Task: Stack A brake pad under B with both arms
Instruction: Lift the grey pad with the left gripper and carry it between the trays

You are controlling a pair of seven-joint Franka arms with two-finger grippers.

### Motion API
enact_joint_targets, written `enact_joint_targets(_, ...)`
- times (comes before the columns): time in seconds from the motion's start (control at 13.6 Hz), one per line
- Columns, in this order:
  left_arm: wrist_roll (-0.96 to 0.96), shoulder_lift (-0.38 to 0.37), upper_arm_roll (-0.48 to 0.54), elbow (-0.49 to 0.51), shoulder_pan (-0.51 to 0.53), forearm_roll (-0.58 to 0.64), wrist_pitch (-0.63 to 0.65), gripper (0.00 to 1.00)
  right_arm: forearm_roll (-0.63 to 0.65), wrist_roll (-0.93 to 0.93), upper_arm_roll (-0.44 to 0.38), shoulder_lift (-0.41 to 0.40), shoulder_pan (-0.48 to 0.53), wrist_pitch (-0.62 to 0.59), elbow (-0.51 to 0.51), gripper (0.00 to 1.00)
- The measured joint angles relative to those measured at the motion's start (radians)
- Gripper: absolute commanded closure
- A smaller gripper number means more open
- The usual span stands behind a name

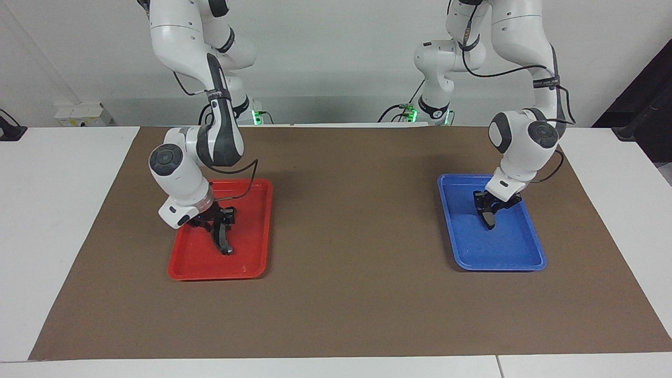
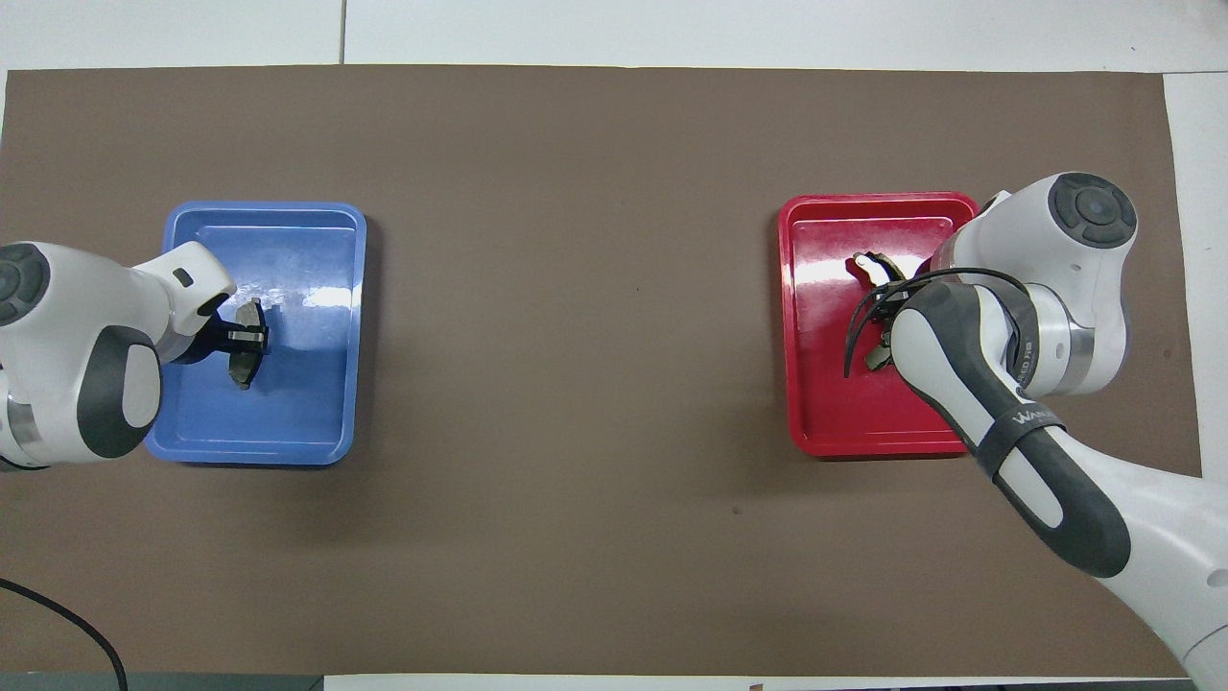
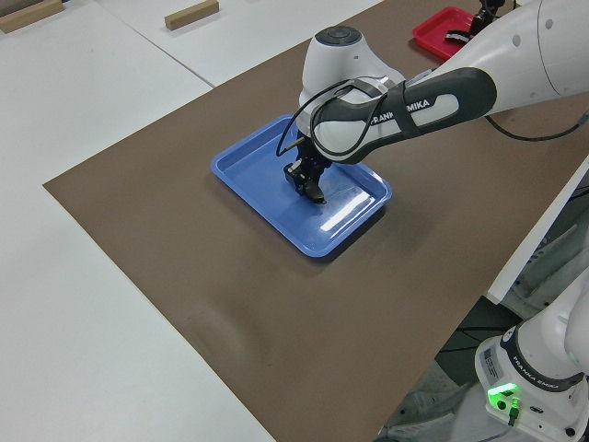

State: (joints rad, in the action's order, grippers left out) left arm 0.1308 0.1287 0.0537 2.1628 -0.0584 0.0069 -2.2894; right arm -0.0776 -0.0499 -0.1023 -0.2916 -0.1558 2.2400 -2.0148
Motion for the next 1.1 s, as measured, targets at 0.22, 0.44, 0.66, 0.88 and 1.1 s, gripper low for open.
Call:
enact_joint_targets(0.22,-0.002,-0.002,-0.026,-0.168,0.0,-0.012,0.18,0.99,0.0,-0.012,0.0,-0.001,0.0,0.004,-0.007,0.5)
enact_joint_targets(0.44,-0.133,-0.003,-0.135,-0.286,-0.002,-0.046,0.27,0.99,0.0,-0.018,0.0,-0.001,0.001,0.006,-0.009,0.72)
enact_joint_targets(0.66,-0.368,-0.003,-0.304,-0.311,-0.007,-0.045,0.271,0.99,0.0,-0.018,0.0,-0.001,0.001,0.006,-0.009,0.93)
enact_joint_targets(0.88,-0.579,0.002,-0.441,-0.311,-0.016,-0.023,0.24,0.99,0.0,-0.018,0.0,-0.001,0.001,0.006,-0.007,0.95)
enact_joint_targets(1.1,-0.769,0.04,-0.536,-0.31,-0.032,0.064,0.187,0.99,0.0,-0.019,0.0,0.0,0.0,-0.025,0.027,1.0)
